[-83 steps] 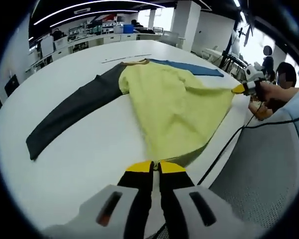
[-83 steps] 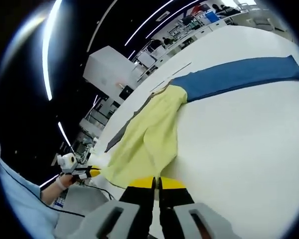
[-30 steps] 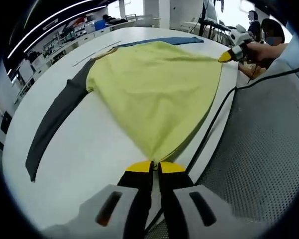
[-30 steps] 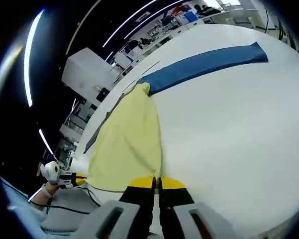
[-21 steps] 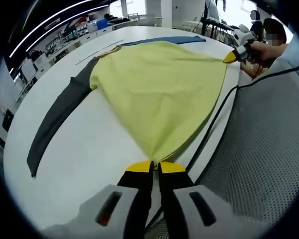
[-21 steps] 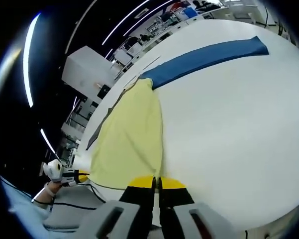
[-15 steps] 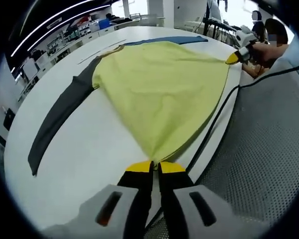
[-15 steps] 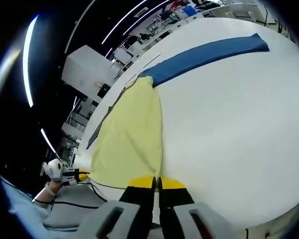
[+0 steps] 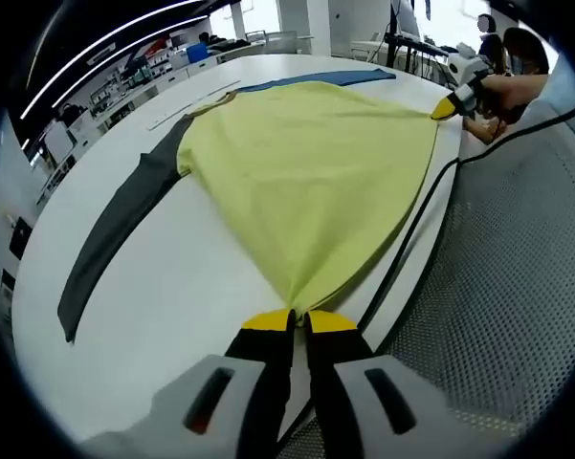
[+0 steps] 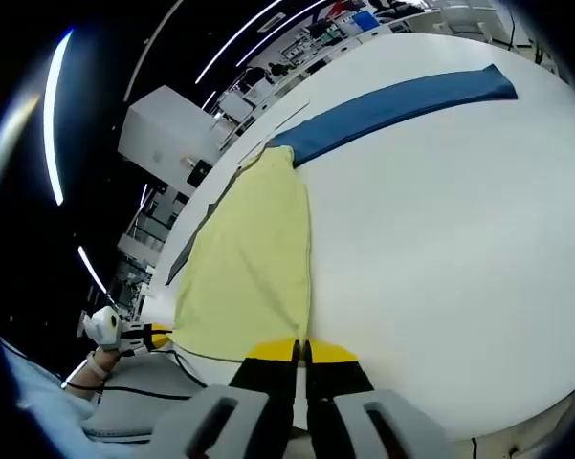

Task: Fold the garment on the visible template until the final outline fits inside the template.

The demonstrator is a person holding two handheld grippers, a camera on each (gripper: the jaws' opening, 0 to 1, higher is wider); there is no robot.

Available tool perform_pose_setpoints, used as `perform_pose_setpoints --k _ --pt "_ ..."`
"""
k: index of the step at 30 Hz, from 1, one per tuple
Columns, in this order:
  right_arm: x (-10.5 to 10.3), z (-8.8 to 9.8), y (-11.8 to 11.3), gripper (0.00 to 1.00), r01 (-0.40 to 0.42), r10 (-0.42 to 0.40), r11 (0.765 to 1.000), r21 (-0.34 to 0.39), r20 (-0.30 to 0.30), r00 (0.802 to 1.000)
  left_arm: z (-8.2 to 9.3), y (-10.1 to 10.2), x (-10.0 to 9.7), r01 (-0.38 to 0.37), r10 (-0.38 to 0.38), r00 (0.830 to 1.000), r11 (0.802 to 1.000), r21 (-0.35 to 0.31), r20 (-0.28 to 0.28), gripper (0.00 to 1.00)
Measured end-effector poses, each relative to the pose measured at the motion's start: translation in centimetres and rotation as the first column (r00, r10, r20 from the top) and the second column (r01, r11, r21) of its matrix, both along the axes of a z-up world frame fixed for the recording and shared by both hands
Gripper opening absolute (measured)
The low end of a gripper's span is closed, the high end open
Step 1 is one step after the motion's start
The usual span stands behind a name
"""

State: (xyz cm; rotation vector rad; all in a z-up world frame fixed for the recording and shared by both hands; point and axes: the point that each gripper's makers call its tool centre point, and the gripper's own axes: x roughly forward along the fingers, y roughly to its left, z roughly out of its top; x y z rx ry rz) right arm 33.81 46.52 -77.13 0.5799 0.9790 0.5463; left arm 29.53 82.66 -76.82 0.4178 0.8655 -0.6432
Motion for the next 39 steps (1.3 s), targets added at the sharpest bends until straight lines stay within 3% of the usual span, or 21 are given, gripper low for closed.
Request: perform_pose_setpoints --k 3,6,9,13,18,23,27,28,30,33,39 --pt "0.0 0.0 0.1 0.0 -0.006 0.006 1.0 -0.002 0.005 1.0 0.1 -0.3 -0.3 -0.019 0.018 1.0 0.999 -0.051 -0.012 0.1" --pt "0.0 0.3 0.2 0.0 -0.012 0.012 1.0 0.002 0.016 1.0 0.0 -0.3 -0.5 -0.05 0.047 0.998 0.995 -0.089 -0.041 0.29" --pt "0.0 0.4 0.2 0.0 -0.015 0.015 1.0 0.007 0.018 1.0 0.3 -0.1 -0.5 -0.093 0.089 0.995 0.988 -0.124 -0.042 0.39" --pt "0.0 0.7 0.3 0.0 -0.021 0.021 1.0 0.012 0.026 0.999 0.7 0.0 -0.2 -0.158 0.148 0.987 0.966 -0.202 -0.064 0.44" --pt "-0.1 0.8 0.4 0.0 -0.038 0.038 0.999 0.005 0.04 0.998 1.4 0.0 0.5 -0.2 0.193 0.98 0.941 -0.272 -0.052 0.56" --pt "0.2 1.4 0.3 0.02 -0.076 0.076 0.997 -0.009 0.103 0.992 2.1 0.1 1.0 -0.217 0.213 0.976 0.923 -0.319 -0.046 0.56" --pt "1.1 2.5 -0.4 0.15 -0.07 0.07 0.998 -0.001 0.16 0.985 2.9 0.2 1.6 -0.233 0.237 0.971 0.902 -0.364 -0.036 0.59" --pt "1.6 2.9 -0.7 0.2 -0.071 0.072 0.997 -0.015 0.197 0.978 3.1 0.3 1.8 -0.234 0.242 0.97 0.898 -0.373 -0.026 0.61" --pt "2.2 3.3 -0.9 0.34 -0.068 0.073 0.997 -0.029 0.235 0.969 3.1 0.8 2.3 -0.235 0.247 0.969 0.903 -0.36 -0.013 0.65" --pt "3.2 3.9 -1.5 0.52 -0.053 0.067 0.997 -0.058 0.283 0.957 3.2 1.2 2.8 -0.223 0.239 0.971 0.911 -0.347 0.004 0.76" --pt "4.8 4.5 -2.8 0.72 -0.01 0.039 0.996 -0.089 0.325 0.945 4.5 2.3 4.5 -0.245 0.278 0.96 0.902 -0.355 0.045 0.99"
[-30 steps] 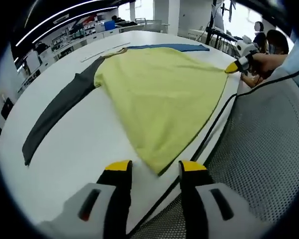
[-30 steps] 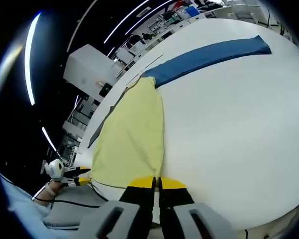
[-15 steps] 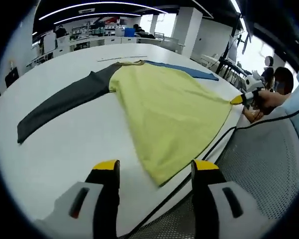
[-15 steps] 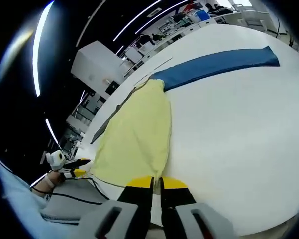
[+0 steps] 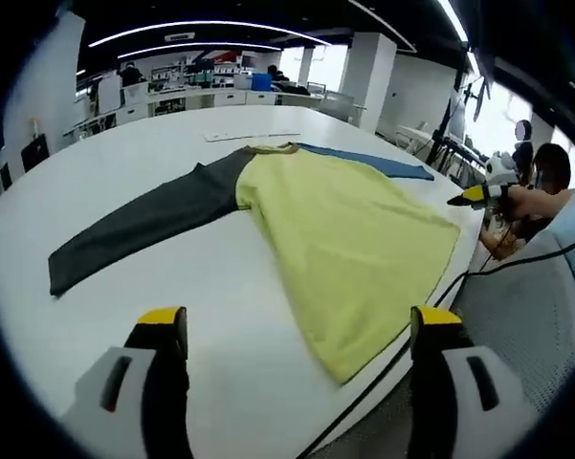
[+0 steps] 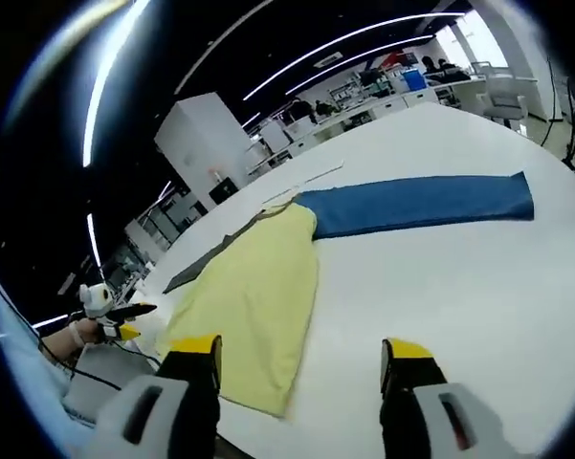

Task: Fold the garment on the visible template until the final outline fits inside the template.

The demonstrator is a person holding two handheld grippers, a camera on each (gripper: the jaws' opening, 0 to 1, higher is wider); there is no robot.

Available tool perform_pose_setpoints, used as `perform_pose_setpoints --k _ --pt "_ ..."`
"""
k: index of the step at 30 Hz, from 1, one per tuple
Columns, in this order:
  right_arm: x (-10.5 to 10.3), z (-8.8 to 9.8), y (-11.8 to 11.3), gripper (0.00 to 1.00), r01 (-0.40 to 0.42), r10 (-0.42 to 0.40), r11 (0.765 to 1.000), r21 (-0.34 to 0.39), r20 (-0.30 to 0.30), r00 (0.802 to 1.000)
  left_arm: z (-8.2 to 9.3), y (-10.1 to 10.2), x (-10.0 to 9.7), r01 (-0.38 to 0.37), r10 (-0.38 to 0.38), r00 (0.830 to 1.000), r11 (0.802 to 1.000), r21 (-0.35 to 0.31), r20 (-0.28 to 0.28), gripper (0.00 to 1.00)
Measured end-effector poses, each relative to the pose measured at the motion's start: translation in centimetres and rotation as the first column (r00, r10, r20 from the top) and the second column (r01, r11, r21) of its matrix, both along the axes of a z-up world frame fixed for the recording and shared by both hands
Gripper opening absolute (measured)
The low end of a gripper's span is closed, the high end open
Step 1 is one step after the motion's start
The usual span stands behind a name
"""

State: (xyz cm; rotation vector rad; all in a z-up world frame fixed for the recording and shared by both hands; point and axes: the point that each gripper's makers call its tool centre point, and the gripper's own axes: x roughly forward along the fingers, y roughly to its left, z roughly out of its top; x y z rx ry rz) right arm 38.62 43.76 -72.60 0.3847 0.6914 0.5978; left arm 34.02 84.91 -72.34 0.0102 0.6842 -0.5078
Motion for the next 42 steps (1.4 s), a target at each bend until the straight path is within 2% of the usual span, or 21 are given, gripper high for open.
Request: perform_pose_setpoints --k 6,9,20,23,26,31,32,35,36,38,39,41,42 --pt "0.7 0.2 -0.8 0.88 0.009 -0.009 0.999 -0.036 0.023 1.0 1.3 0.5 0.7 -0.053 0.054 0.998 0.997 -0.055 0.018 0.99" --pt "1.1 0.1 -1.3 0.93 0.011 -0.009 0.999 -0.049 0.024 1.0 1.9 0.6 1.0 -0.077 0.08 0.997 0.992 -0.105 0.022 0.99" --pt "2.4 -0.1 -3.2 0.98 0.016 -0.014 0.994 -0.108 0.021 1.0 2.5 1.8 1.7 -0.142 0.148 0.988 0.98 -0.142 0.036 0.99" --pt "3.0 -0.8 -4.4 0.97 0.026 -0.025 0.99 -0.141 0.009 1.0 2.4 1.8 1.6 -0.149 0.156 0.987 0.978 -0.143 0.037 0.99" --pt "3.7 -0.7 -5.8 0.95 0.04 -0.038 0.984 -0.176 0.014 0.999 2.2 1.6 1.5 -0.15 0.158 0.987 0.978 -0.145 0.041 0.99" --pt "6.2 0.5 -9.1 0.92 0.104 -0.094 0.967 -0.232 0.053 0.994 2.3 1.9 1.5 -0.168 0.176 0.983 0.974 -0.15 0.046 0.99" --pt "6.9 0.8 -10.0 0.9 0.124 -0.111 0.961 -0.249 0.064 0.992 2.4 2.1 1.6 -0.173 0.182 0.982 0.973 -0.152 0.048 0.98" --pt "8.4 0.5 -12.6 0.86 0.217 -0.214 0.938 -0.271 0.044 0.976 2.7 2.5 1.6 -0.187 0.198 0.979 0.971 -0.151 0.058 0.98" --pt "9.1 0.3 -13.7 0.85 0.244 -0.24 0.92 -0.307 0.051 0.969 2.7 2.6 1.6 -0.188 0.199 0.978 0.97 -0.152 0.058 0.97" --pt "9.8 -0.1 -15.1 0.79 0.251 -0.244 0.887 -0.387 0.07 0.967 2.8 2.8 1.6 -0.195 0.207 0.976 0.968 -0.155 0.062 0.97" --pt "10.1 -0.3 -15.4 0.77 0.263 -0.256 0.884 -0.387 0.07 0.964 2.8 2.8 1.4 -0.198 0.209 0.976 0.968 -0.155 0.062 0.97" --pt "10.7 -0.7 -15.8 0.74 0.3 -0.31 0.882 -0.364 0.032 0.95 2.9 2.9 1.3 -0.201 0.212 0.975 0.968 -0.153 0.063 0.97" --pt "11.0 -0.7 -15.9 0.72 0.304 -0.311 0.882 -0.36 0.041 0.949 2.9 3.0 1.1 -0.205 0.217 0.974 0.967 -0.151 0.063 0.97"
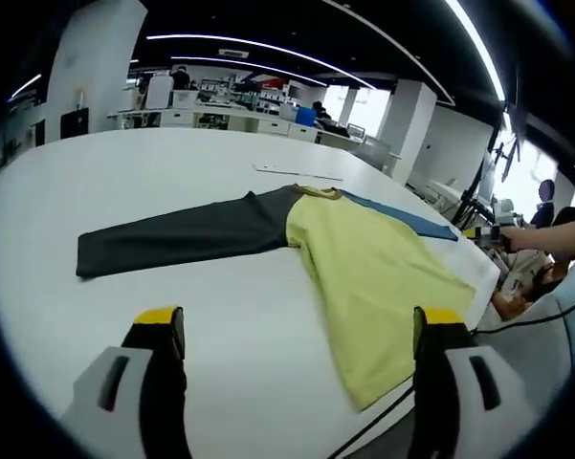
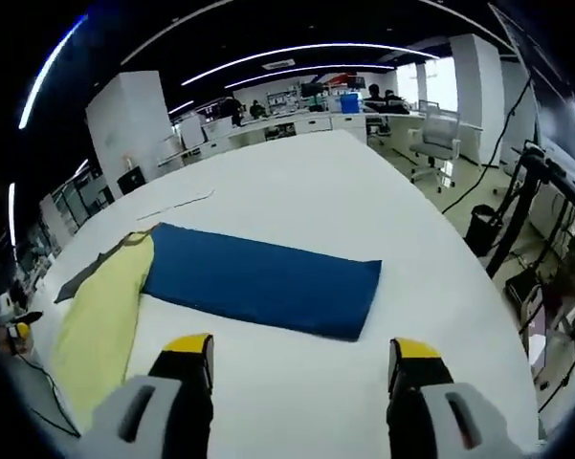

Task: Fold the garment on the visible template until the final outline fits inside the template.

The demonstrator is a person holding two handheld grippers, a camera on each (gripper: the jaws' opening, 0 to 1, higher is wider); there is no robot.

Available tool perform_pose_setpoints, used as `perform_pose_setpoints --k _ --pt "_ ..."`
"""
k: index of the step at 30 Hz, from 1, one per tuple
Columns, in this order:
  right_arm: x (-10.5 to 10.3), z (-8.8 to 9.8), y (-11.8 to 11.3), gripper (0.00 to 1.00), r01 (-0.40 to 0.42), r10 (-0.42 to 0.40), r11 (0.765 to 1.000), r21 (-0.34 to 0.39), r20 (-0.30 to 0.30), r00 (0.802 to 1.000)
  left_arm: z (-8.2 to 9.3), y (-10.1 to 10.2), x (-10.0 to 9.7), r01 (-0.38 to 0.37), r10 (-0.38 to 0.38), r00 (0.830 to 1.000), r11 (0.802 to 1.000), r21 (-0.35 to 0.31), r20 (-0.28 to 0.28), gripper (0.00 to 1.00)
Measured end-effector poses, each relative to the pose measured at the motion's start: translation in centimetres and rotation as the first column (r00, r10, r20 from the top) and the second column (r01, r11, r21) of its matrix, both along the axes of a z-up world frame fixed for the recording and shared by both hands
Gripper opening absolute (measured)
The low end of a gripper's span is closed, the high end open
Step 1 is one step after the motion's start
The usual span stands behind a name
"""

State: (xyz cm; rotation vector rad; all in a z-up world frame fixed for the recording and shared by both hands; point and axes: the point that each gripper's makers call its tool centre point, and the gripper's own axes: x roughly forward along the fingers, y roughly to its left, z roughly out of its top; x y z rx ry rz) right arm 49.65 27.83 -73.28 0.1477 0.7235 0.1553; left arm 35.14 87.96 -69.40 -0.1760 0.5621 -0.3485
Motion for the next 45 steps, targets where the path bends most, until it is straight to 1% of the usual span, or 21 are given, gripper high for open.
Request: perform_pose_setpoints --k 1,2,3,4,6,8,12,14,15,17,20,22,25,26,27,30,32,33,38,43,45 --pt "0.4 -0.2 -0.3 0.69 0.011 -0.011 1.0 0.0 -0.003 1.0 0.1 0.1 -0.1 -0.007 0.007 1.0 1.0 0.001 0.0 0.97" --pt "0.3 -0.4 -0.6 0.64 0.032 -0.033 0.999 -0.004 -0.024 0.999 0.3 0.4 -0.2 -0.013 0.013 1.0 1.0 -0.001 0.003 0.97" --pt "0.6 -0.4 -0.7 0.61 0.038 -0.038 0.999 0.002 -0.02 0.999 0.5 0.5 -0.3 -0.017 0.017 1.0 1.0 -0.003 0.008 0.97" --pt "0.8 -0.4 -0.8 0.59 0.049 -0.049 0.999 0.013 -0.016 0.999 0.7 0.7 -0.4 -0.022 0.022 1.0 1.0 -0.005 0.011 0.97" --pt "1.0 -0.8 -1.1 0.57 0.08 -0.078 0.996 0.033 -0.045 0.996 1.0 1.0 -0.5 -0.025 0.025 1.0 1.0 0.002 0.016 0.98" --pt "1.2 -0.9 -1.2 0.53 0.088 -0.087 0.996 0.031 -0.046 0.995 1.1 1.3 -0.6 -0.028 0.028 1.0 1.0 0.009 0.014 0.98" --pt "0.8 -1.6 -1.5 0.46 0.123 -0.119 0.992 0.04 -0.084 0.989 1.3 1.8 -0.7 -0.042 0.042 0.999 0.999 0.013 0.02 0.97" --pt "0.9 -1.6 -1.7 0.44 0.137 -0.134 0.989 0.046 -0.075 0.988 1.2 1.8 -0.8 -0.045 0.044 0.999 0.999 0.015 0.018 0.97" --pt "0.8 -1.6 -1.6 0.41 0.152 -0.145 0.986 0.075 -0.087 0.986 1.0 1.8 -0.9 -0.045 0.045 0.999 0.999 0.014 0.015 0.96" --pt "0.8 -1.7 -1.5 0.33 0.153 -0.146 0.985 0.079 -0.089 0.985 0.7 1.7 -1.1 -0.045 0.044 0.999 0.999 0.011 0.008 0.97" --pt "0.7 -1.7 -1.4 0.31 0.153 -0.147 0.986 0.069 -0.084 0.986 0.3 1.5 -1.4 -0.041 0.041 0.999 0.999 0.009 -0.004 0.96" --pt "0.9 -1.6 -1.3 0.3 0.164 -0.156 0.982 0.094 -0.081 0.984 0.2 1.3 -1.5 -0.04 0.04 0.999 0.999 0.004 -0.01 0.96" --pt "0.8 -1.6 -1.0 0.2 0.169 -0.161 0.982 0.085 -0.093 0.983 0.1 1.0 -1.6 -0.038 0.038 0.999 0.999 0.002 -0.015 0.95" --pt "0.8 -1.6 -0.9 0.18 0.172 -0.164 0.981 0.089 -0.097 0.982 0.0 1.0 -1.6 -0.037 0.037 0.999 0.999 0.001 -0.017 0.95" --pt "1.0 -1.6 -0.7 0.17 0.186 -0.175 0.976 0.117 -0.102 0.979 -0.1 0.9 -1.6 -0.033 0.033 0.999 0.999 -0.001 -0.019 0.95" --pt "0.9 -1.5 -0.8 0.13 0.195 -0.184 0.975 0.106 -0.107 0.977 -0.2 0.7 -1.7 -0.029 0.029 0.999 1.0 0.001 -0.023 0.95" --pt "0.8 -1.1 -0.7 0.06 0.197 -0.187 0.976 0.098 -0.102 0.977 -0.3 0.6 -1.7 -0.025 0.025 0.999 1.0 0.001 -0.027 0.95" --pt "1.0 -0.8 -0.9 0.0 0.191 -0.184 0.978 0.082 -0.085 0.979 -0.4 0.5 -1.7 -0.024 0.024 0.999 1.0 0.001 -0.028 0.95" --pt "1.3 -0.1 -0.5 0.0 0.166 -0.162 0.984 0.059 -0.078 0.984 -0.6 0.3 -1.5 -0.022 0.022 0.999 1.0 -0.007 -0.031 0.95" --pt "1.9 0.8 0.0 0.0 0.161 -0.157 0.984 0.081 -0.057 0.986 -0.6 -0.2 -1.4 -0.012 0.012 1.0 1.0 -0.012 -0.029 0.95" --pt "2.6 1.5 0.8 0.0 0.13 -0.127 0.988 0.079 -0.041 0.991 -0.7 -0.3 -1.4 -0.005 0.005 1.0 1.0 -0.013 -0.03 0.95"
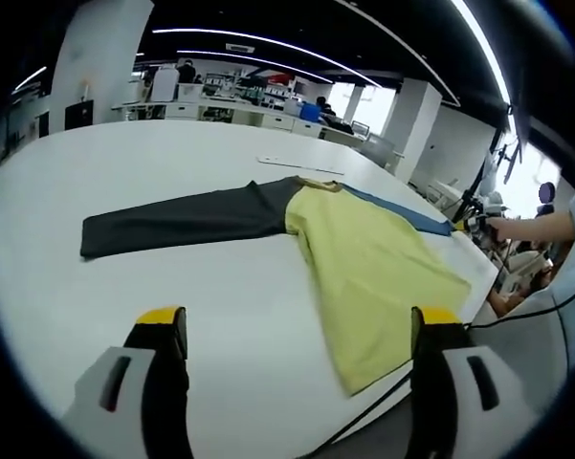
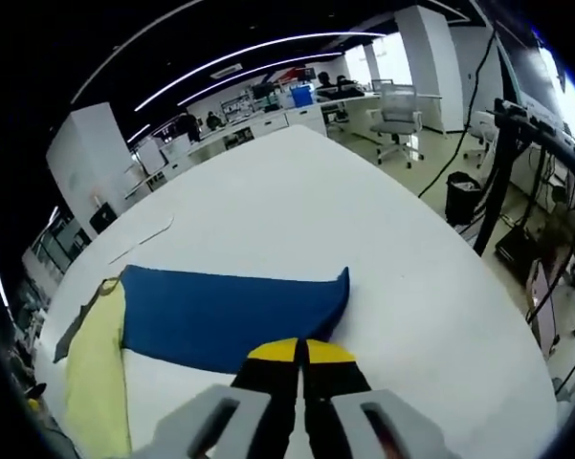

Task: Fold the garment on the visible template until the final outline fits inside the template.

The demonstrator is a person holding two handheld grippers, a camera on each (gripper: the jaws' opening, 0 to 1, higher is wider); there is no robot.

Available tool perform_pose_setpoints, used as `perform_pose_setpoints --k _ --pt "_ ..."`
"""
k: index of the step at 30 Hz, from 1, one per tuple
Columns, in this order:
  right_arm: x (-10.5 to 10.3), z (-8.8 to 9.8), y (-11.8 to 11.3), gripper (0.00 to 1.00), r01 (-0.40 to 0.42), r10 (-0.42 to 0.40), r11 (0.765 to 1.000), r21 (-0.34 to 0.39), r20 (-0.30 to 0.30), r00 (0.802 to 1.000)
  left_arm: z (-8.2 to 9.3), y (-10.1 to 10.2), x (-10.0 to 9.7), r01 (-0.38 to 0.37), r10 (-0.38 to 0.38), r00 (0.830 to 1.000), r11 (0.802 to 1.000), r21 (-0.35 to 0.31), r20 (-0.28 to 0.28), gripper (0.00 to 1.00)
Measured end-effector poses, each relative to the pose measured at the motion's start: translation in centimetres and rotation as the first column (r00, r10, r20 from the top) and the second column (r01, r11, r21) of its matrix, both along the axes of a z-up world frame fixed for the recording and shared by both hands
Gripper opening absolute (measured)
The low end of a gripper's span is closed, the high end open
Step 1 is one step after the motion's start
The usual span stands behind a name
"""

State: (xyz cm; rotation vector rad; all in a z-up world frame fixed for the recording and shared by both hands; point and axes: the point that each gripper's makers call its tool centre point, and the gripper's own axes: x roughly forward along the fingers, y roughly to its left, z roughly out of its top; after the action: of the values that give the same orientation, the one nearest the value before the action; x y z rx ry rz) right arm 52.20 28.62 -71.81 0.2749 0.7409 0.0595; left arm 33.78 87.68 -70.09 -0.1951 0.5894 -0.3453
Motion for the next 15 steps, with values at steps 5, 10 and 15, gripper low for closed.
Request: perform_pose_setpoints --k 5,10,15 --pt "1.4 0.9 1.8 0.0 -0.1 0.101 0.994 -0.038 0.019 0.995 -0.3 0.2 0.2 0.002 -0.002 1.0 1.0 -0.003 0.003 0.95" --pt "3.4 2.1 5.1 0.0 -0.178 0.177 0.984 0.003 0.067 0.982 -0.4 0.1 0.0 0.011 -0.011 1.0 1.0 -0.008 0.004 0.94" --pt "5.1 3.0 9.6 0.0 -0.272 0.267 0.962 0.035 0.109 0.957 -0.6 0.1 -0.1 0.029 -0.029 1.0 1.0 0.005 -0.003 0.94"
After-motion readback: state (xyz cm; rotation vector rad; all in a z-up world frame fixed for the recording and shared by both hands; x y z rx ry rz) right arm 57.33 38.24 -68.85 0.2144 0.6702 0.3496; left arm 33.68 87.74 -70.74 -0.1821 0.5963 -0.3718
